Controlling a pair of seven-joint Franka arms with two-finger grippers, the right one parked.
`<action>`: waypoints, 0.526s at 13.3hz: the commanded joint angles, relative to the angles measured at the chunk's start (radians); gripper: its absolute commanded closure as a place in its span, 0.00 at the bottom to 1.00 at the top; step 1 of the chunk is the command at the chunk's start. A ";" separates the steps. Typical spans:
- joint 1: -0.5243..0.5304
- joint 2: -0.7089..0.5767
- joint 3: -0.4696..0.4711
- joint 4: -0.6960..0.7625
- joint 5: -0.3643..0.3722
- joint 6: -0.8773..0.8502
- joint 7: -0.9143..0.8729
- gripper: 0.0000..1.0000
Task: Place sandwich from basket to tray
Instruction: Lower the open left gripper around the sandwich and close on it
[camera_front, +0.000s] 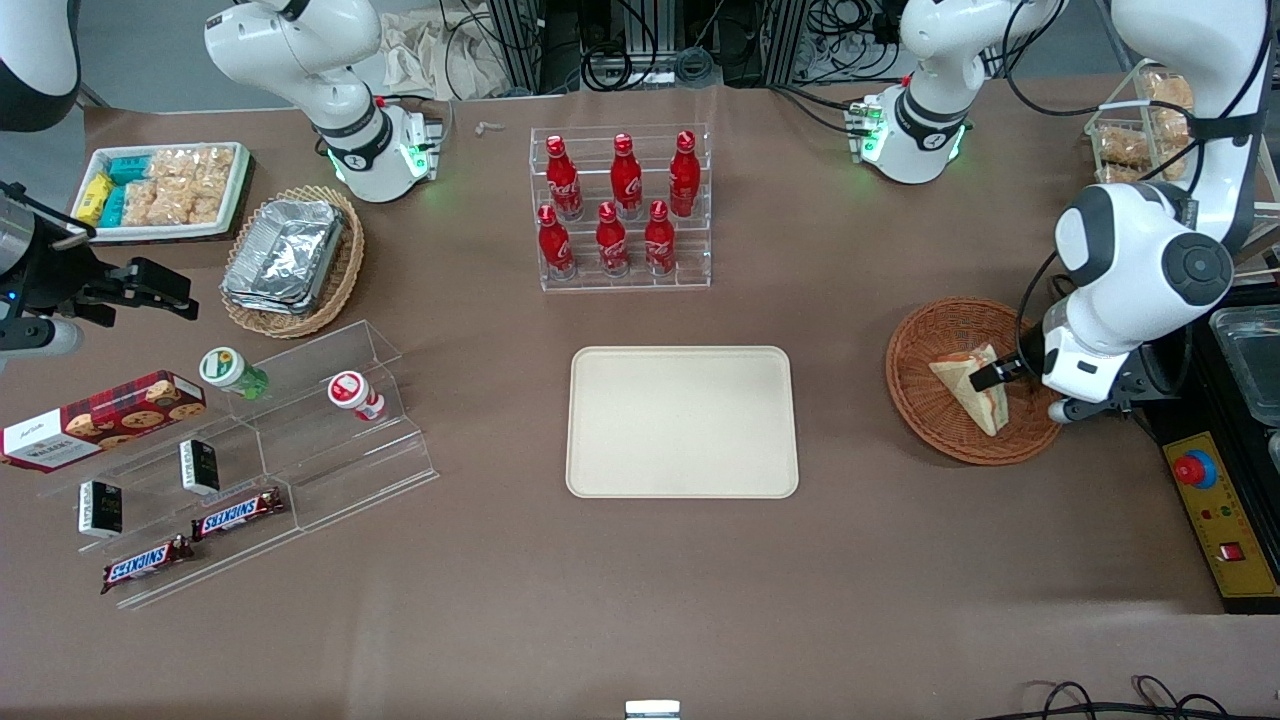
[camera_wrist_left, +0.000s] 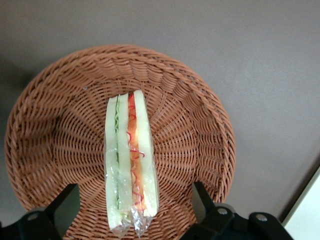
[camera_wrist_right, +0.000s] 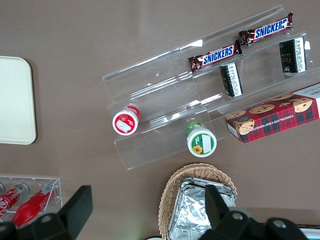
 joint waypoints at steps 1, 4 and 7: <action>0.001 -0.002 -0.003 -0.017 -0.013 0.016 -0.034 0.00; 0.009 0.020 -0.003 -0.017 -0.015 0.019 -0.053 0.00; 0.009 0.028 -0.003 -0.046 -0.015 0.062 -0.064 0.00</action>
